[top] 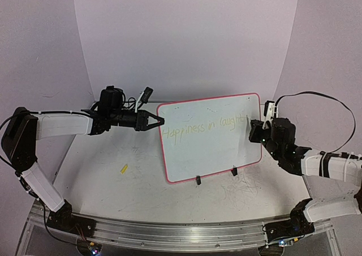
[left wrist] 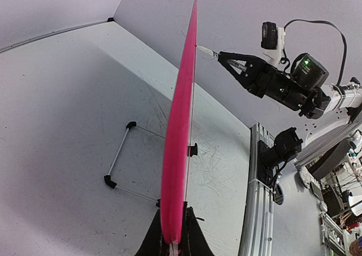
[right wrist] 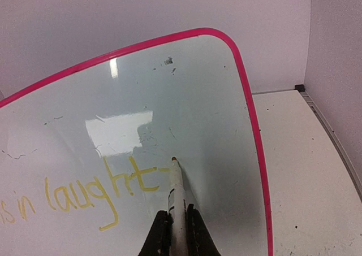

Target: Write a sentence on the whiteboard

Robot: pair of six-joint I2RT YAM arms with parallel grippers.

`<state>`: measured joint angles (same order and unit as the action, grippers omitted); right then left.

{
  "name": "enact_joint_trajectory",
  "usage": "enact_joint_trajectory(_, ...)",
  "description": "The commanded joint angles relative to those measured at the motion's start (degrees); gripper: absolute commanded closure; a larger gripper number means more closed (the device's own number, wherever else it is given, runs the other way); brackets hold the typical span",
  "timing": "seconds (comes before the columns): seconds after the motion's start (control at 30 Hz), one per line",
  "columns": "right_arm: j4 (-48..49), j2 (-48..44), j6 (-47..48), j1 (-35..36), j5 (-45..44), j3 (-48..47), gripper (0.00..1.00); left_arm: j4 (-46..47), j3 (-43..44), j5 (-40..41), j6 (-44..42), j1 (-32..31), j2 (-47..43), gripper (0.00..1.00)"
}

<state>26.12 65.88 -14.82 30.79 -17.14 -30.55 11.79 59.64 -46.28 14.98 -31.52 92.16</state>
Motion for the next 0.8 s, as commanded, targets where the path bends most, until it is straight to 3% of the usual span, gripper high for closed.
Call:
enact_joint_trajectory(0.0, 2.82, 0.86, 1.34, -0.23, 0.31, -2.72, 1.00, -3.27, 1.36, 1.63, -3.01, -1.18, -1.19, 1.00)
enact_joint_trajectory(0.4, -0.78, -1.19, -1.47, -0.20, 4.09, 0.39, 1.00, -3.24, 1.40, 1.72, -3.11, -1.18, -1.23, 1.00)
enact_joint_trajectory(0.77, -3.88, -2.77, -2.23, -0.22, 2.31, 1.99, 1.00, -3.26, 1.37, 1.75, -3.03, -1.18, -1.27, 1.00)
